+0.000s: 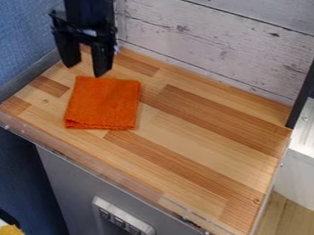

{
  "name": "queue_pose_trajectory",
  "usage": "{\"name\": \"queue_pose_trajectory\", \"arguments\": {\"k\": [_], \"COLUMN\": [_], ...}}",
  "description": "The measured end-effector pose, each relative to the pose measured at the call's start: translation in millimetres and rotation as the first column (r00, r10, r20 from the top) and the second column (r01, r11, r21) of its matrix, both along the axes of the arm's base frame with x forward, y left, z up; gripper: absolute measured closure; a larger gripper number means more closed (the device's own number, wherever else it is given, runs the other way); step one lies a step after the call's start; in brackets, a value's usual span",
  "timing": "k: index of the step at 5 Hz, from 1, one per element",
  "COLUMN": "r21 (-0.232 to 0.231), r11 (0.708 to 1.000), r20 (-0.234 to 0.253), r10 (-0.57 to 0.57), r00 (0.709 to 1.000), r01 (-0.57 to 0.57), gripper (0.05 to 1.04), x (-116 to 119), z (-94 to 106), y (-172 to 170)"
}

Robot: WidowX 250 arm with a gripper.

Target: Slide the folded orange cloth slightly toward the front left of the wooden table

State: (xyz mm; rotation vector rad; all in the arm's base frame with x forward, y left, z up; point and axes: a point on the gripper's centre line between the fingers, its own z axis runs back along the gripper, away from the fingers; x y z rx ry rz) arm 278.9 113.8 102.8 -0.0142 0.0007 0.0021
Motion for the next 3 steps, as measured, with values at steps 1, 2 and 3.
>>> {"name": "queue_pose_trajectory", "arguments": {"k": [1, 2, 3], "r21": [0.002, 0.01, 0.013], "r11": [1.0, 1.0, 1.0], "r20": [0.002, -0.002, 0.001], "r10": [0.01, 0.019, 0.021], "r00": [1.0, 1.0, 1.0], "r01": [-0.01, -0.019, -0.021], "gripper": [0.083, 0.083, 0.083], "x": [-7.1, -9.0, -9.9], "z": [14.1, 17.2, 20.3], "y": [-0.3, -0.1, -0.7]}}
